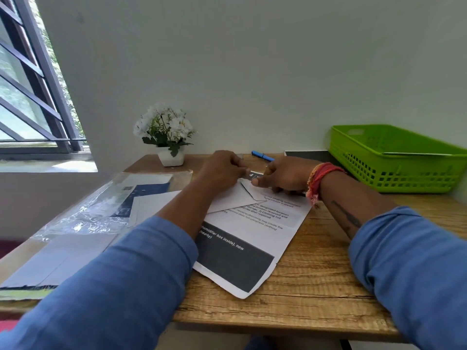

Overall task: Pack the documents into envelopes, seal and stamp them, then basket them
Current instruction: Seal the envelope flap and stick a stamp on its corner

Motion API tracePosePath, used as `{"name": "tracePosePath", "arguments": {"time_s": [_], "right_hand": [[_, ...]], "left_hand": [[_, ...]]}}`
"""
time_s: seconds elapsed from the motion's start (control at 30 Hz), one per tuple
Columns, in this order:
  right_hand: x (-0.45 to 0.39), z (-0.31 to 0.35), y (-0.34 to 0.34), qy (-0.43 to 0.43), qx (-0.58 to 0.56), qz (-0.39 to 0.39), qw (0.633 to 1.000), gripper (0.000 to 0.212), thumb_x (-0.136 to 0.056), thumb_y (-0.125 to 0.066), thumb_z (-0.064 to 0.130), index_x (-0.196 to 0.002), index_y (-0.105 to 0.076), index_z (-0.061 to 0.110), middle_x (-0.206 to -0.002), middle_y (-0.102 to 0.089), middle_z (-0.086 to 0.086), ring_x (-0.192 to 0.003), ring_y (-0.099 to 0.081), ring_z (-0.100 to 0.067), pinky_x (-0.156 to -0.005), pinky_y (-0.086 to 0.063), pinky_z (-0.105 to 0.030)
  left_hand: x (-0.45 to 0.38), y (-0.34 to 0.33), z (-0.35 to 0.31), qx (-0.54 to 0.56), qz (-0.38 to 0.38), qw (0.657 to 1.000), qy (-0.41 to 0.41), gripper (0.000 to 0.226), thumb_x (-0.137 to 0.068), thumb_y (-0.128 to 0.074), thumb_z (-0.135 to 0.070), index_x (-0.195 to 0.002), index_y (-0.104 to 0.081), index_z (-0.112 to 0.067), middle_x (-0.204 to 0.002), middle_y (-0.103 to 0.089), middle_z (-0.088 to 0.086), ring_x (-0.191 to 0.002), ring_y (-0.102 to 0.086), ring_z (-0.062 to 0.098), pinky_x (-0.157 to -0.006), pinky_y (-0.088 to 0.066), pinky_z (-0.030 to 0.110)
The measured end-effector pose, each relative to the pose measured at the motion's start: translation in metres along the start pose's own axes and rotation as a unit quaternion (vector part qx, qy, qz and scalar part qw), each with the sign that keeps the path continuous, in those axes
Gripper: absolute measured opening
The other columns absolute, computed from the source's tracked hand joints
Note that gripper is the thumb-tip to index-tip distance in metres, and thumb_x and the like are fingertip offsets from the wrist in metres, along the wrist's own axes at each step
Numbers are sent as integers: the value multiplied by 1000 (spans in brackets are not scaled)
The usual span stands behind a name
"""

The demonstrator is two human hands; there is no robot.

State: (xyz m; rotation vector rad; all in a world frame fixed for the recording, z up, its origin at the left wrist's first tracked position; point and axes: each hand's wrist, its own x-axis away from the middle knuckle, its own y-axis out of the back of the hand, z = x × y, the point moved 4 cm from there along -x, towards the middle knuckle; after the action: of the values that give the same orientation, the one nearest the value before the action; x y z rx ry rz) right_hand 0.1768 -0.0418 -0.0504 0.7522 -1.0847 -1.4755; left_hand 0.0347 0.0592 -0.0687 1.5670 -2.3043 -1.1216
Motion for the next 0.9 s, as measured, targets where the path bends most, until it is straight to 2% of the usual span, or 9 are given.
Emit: {"name": "tracePosePath", "arguments": {"time_s": [0.1, 0.23, 0.37, 0.47, 0.57, 0.67, 0.73, 0.8, 0.9], "right_hand": [[0, 4, -4, 12, -32, -26, 999, 46, -85, -69, 57, -104, -73, 15, -103, -73, -7, -73, -59, -15, -69, -47, -28], [2, 12, -9, 15, -1, -38, 999, 39, -83, -75, 50, -106, -71, 20, -111, -67, 0, -102, -60, -19, -89, -48, -33], [2, 13, -9, 7, 10, -26, 1000, 41, -83, -74, 50, -106, -73, 17, -110, -69, -2, -104, -62, -21, -91, -48, -35], [2, 12, -9, 5, 6, -21, 1000, 46, -82, -73, 54, -106, -73, 15, -106, -70, -4, -99, -63, -20, -90, -49, -36], [-1, 7, -7, 5, -15, -34, 999, 55, -83, -70, 58, -104, -73, 7, -91, -69, -7, -79, -60, -18, -78, -49, -34], [-3, -1, -3, -3, -76, -49, 996, 44, -84, -73, 50, -90, -71, 6, -78, -65, -6, -64, -56, -18, -66, -45, -32], [-4, -6, -1, -19, -192, -63, 979, 28, -83, -76, 39, -84, -68, 12, -72, -65, -6, -53, -55, -18, -55, -44, -30], [-3, -7, 5, -11, -315, -128, 941, 14, -86, -73, 27, -82, -65, 16, -73, -66, -7, -52, -58, -19, -49, -46, -29], [8, -1, 22, 82, -374, -300, 874, 12, -88, -71, 23, -80, -62, 20, -81, -67, -8, -71, -67, -27, -61, -61, -44]], "left_hand": [[3, -3, -4, -80, 9, 997, -12, 18, -84, -80, -34, -90, -71, -21, -96, -72, -3, -94, -65, 18, -88, -54, 38], [5, -10, -3, -239, 31, 970, -15, 36, -85, -72, -54, -97, -73, -20, -102, -69, -1, -99, -61, 20, -91, -53, 41], [3, -15, -5, -235, 28, 971, -20, 26, -87, -73, -45, -94, -77, -21, -103, -73, 1, -102, -64, 21, -95, -52, 43], [4, -16, -4, -206, 13, 978, -19, 16, -87, -75, -38, -79, -71, -25, -100, -72, 0, -100, -64, 21, -94, -52, 43], [3, -13, -7, -154, -32, 987, -42, 16, -87, -74, -39, -82, -70, -24, -93, -70, -7, -92, -63, 16, -86, -50, 36], [6, -7, -16, -118, -86, 986, -76, 10, -87, -72, -41, -91, -70, -31, -95, -68, -9, -94, -62, 15, -87, -44, 37], [10, -1, -23, -100, -138, 979, -112, 12, -87, -70, -39, -98, -69, -34, -96, -67, -11, -98, -60, 16, -92, -41, 38], [19, 6, -33, -91, -216, 960, -153, 14, -90, -68, -33, -103, -65, -30, -96, -66, -11, -97, -55, 16, -89, -36, 33], [34, 15, -53, -46, -281, 937, -204, 8, -93, -64, -29, -94, -64, -21, -89, -66, -6, -83, -58, 15, -77, -44, 31]]}}
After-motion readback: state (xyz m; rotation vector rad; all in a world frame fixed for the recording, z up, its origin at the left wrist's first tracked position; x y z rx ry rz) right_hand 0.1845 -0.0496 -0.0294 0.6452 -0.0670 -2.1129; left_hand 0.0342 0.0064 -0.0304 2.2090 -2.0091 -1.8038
